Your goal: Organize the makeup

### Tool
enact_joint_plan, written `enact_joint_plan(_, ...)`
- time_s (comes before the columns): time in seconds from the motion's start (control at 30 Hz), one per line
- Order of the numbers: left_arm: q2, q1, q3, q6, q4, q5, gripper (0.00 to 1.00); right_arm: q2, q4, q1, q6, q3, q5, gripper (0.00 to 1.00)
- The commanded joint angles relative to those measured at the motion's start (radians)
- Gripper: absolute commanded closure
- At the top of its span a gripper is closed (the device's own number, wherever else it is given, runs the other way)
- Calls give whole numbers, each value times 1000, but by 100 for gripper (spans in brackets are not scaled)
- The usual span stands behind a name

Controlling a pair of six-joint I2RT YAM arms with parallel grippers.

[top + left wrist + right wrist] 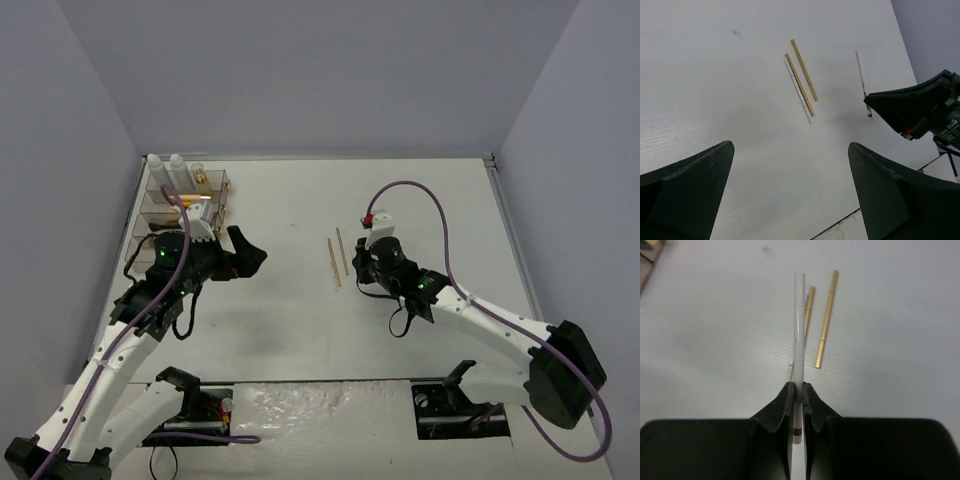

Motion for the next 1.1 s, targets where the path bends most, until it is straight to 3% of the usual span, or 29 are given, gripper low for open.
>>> enact_joint_plan(0.0,79,-155,47,-122,185,-148,3,-73,169,95,-37,-1,-84,100)
enact_joint_plan(0.27,237,-333,113,-178,301,-263,14,-79,372,165,-18,-17,-148,100)
enact_joint_plan(0.7,345,-382,116,-256,444,-320,47,-67,460,190,-7,-21,-197,100)
enact_joint_plan(0.93,372,-400,98,-301,487,-330,68,-67,473,193,2,-29,-192,100)
enact_joint_plan(1.07,369,-404,84,-325,498,-345,95,-65,475,193,5,-35,-180,99)
